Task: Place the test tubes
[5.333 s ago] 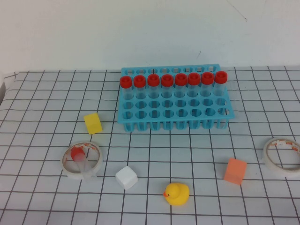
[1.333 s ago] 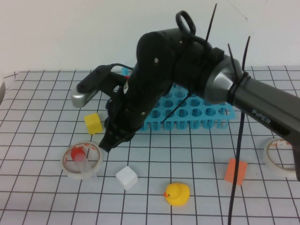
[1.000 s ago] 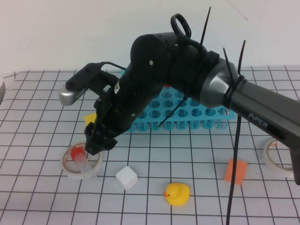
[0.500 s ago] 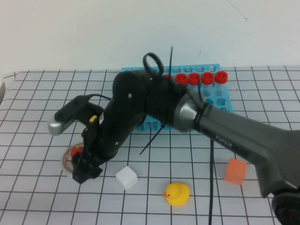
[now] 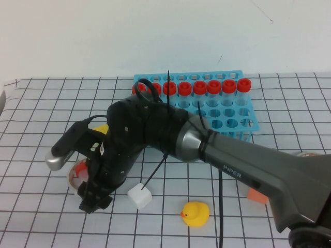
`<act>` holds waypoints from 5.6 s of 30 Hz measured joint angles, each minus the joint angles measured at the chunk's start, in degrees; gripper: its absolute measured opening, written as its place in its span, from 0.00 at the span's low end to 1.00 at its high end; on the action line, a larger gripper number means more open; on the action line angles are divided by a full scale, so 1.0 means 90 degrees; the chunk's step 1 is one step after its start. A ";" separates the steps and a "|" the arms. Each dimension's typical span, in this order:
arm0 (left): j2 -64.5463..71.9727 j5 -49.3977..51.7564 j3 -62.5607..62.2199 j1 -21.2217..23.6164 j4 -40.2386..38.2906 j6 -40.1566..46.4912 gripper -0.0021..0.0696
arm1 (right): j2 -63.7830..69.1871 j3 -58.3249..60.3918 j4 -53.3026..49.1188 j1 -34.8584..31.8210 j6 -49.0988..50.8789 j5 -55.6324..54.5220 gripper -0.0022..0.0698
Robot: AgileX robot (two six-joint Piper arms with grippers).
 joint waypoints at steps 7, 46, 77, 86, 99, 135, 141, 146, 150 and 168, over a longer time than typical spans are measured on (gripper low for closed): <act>0.0000 0.0000 0.0000 0.0000 0.0000 0.0000 0.03 | 0.0029 0.0000 -0.0054 0.0000 0.0336 -0.0014 0.69; 0.0000 0.0041 0.0000 0.0000 0.0000 0.0000 0.03 | 0.0029 -0.0425 -0.0421 0.0000 0.1981 -0.0028 0.70; 0.0000 0.0041 0.0000 0.0000 -0.0092 0.0000 0.03 | 0.0381 -0.0456 -0.0085 0.0000 0.1337 -0.0118 0.45; 0.0000 0.0041 0.0000 0.0000 -0.0092 0.0000 0.03 | 0.0396 -0.0456 -0.0085 0.0000 0.1384 -0.0074 0.36; 0.0000 -0.0072 0.0000 0.0000 -0.0294 0.0009 0.03 | -0.0388 -0.0946 -0.0932 0.0000 0.1572 0.0775 0.36; 0.1165 -0.1804 -0.0833 0.0000 -0.4881 0.2860 0.03 | -0.6313 0.6134 -0.1823 0.0000 0.1726 -0.4452 0.36; 0.1974 -0.0839 -0.0954 0.0000 -0.8134 0.6134 0.03 | -0.7271 0.7568 -0.1810 0.0000 0.1849 -0.5849 0.36; 0.2549 0.0079 -0.0954 0.0000 -1.0384 0.8816 0.03 | -0.7803 0.8477 -0.1323 0.0000 0.1919 -0.6803 0.36; 0.2869 0.0580 -0.1012 0.0000 -1.0693 0.9249 0.03 | -0.7948 0.9127 -0.1099 0.0000 0.2122 -0.7514 0.36; 0.3853 0.2704 -0.1024 0.0000 -1.0708 0.8582 0.71 | -0.7336 1.0252 -0.2976 0.0000 0.4484 -1.0381 0.36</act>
